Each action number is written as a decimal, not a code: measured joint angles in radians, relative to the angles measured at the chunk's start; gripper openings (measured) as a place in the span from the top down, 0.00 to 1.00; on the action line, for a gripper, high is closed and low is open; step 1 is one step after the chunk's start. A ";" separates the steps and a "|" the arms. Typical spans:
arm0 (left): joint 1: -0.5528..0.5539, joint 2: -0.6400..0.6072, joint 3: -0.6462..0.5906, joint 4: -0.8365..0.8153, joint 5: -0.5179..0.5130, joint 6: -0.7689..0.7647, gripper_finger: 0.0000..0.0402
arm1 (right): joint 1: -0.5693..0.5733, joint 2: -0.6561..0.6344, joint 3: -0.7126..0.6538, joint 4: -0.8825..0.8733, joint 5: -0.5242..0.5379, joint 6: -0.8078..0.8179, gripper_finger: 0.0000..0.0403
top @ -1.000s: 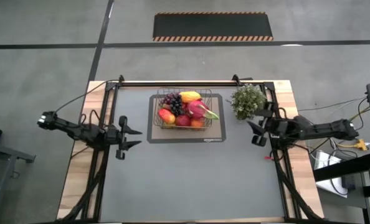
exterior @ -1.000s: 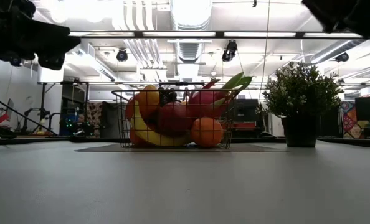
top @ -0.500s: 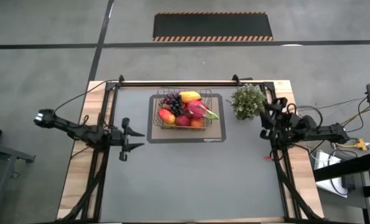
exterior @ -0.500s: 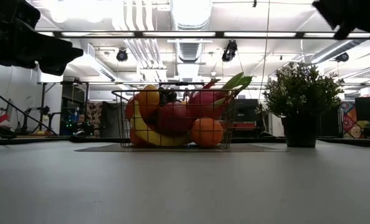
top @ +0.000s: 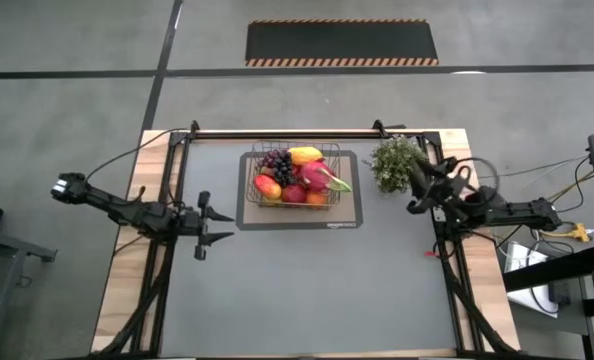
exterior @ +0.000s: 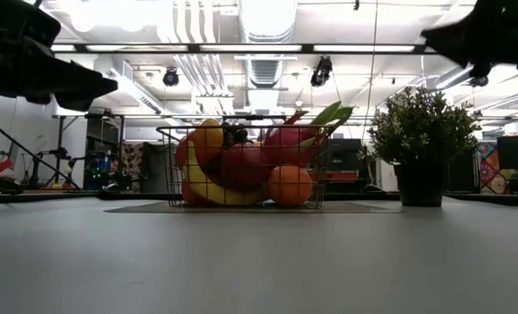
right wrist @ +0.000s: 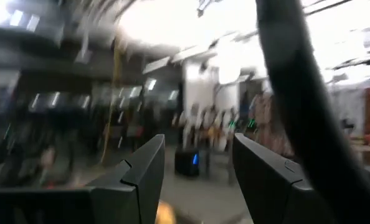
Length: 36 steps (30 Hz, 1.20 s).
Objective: Build produce basket
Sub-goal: Return to Home Position
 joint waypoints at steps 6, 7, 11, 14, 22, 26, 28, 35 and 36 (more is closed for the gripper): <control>0.000 0.024 0.000 0.000 0.000 0.000 0.62 | -0.009 -0.054 0.000 -0.377 -0.188 0.058 0.57; 0.000 0.027 0.000 0.000 0.000 0.000 0.62 | -0.008 -0.054 0.000 -0.412 -0.204 0.060 0.57; 0.000 0.039 -0.001 -0.001 0.000 0.000 0.62 | 0.008 -0.055 0.000 -0.498 -0.270 0.054 0.57; 0.000 0.050 -0.001 0.000 0.000 0.000 0.62 | 0.011 -0.055 0.000 -0.540 -0.309 0.058 0.57; 0.000 0.074 -0.001 -0.001 0.000 0.000 0.62 | 0.011 -0.055 0.000 -0.530 -0.344 0.261 0.57; 0.000 0.085 -0.001 0.000 0.000 0.000 0.62 | 0.011 -0.053 0.000 -0.511 -0.343 0.432 0.57; 0.000 0.090 -0.001 0.000 0.000 0.000 0.62 | 0.011 -0.039 0.000 -0.517 -0.343 0.475 0.57; 0.000 0.103 -0.001 0.000 0.000 0.000 0.62 | 0.011 -0.006 0.000 -0.514 -0.343 0.453 0.57; 0.000 0.105 -0.001 0.000 0.000 0.000 0.62 | 0.011 -0.004 0.000 -0.514 -0.343 0.454 0.57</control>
